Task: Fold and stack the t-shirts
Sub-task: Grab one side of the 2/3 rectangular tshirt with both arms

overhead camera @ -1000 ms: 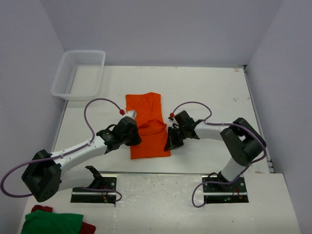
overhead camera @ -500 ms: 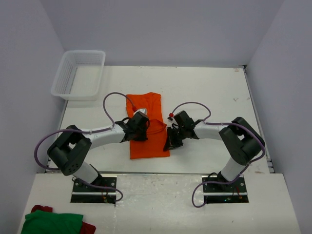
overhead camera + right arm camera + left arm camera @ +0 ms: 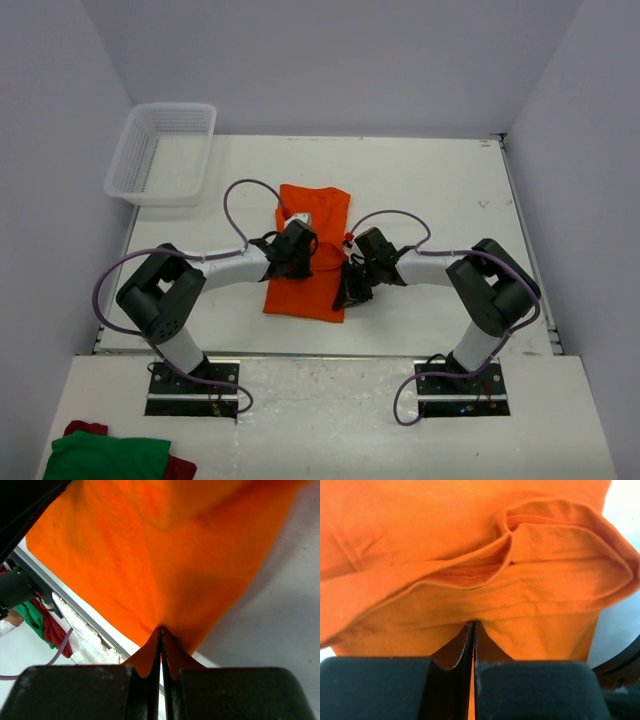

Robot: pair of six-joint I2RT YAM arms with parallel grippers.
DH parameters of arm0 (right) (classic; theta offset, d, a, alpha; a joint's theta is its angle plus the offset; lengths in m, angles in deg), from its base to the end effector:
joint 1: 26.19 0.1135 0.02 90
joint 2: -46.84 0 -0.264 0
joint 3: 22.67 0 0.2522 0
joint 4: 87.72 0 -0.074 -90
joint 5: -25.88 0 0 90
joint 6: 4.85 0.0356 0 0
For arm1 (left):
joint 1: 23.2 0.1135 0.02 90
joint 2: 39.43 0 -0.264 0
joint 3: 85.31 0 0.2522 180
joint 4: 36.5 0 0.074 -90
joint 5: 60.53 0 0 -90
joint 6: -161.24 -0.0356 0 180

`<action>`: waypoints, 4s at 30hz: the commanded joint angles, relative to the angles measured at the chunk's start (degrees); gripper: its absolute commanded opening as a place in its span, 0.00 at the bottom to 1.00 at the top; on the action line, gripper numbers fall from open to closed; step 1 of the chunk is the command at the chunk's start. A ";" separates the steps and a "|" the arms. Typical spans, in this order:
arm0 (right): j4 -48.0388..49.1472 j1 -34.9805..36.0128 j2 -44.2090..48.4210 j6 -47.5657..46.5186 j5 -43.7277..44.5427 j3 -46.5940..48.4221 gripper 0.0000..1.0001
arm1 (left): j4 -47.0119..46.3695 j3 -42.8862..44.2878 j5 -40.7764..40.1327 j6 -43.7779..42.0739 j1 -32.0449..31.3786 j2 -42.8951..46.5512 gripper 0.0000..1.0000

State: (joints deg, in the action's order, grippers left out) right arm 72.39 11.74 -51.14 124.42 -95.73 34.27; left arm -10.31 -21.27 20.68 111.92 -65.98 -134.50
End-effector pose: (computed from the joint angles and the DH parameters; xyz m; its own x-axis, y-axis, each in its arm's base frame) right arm 0.2232 0.1976 0.1182 -0.9922 -0.0898 -0.0862 -0.1244 0.7389 0.6622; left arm 0.2375 -0.2124 0.1547 -0.8659 -0.0764 -0.4943 0.0607 0.9649 -0.2555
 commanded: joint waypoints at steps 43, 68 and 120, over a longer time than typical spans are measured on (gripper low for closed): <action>-10.29 5.40 6.73 -1.12 11.74 2.51 0.00 | 4.55 -2.52 -7.29 -3.07 8.77 19.73 0.00; -23.40 5.57 -8.09 -5.78 18.96 27.57 0.00 | -7.06 -25.32 1.24 -0.08 4.55 28.00 0.00; 1.81 -6.47 28.36 1.69 7.54 -15.49 0.66 | -7.86 -31.47 2.47 8.18 -3.09 31.96 0.00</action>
State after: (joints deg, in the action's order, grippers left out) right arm 64.78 4.97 -24.36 122.30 -85.46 20.70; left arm -19.43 -53.26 24.11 118.50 -68.04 -101.84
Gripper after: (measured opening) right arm 0.667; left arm 0.002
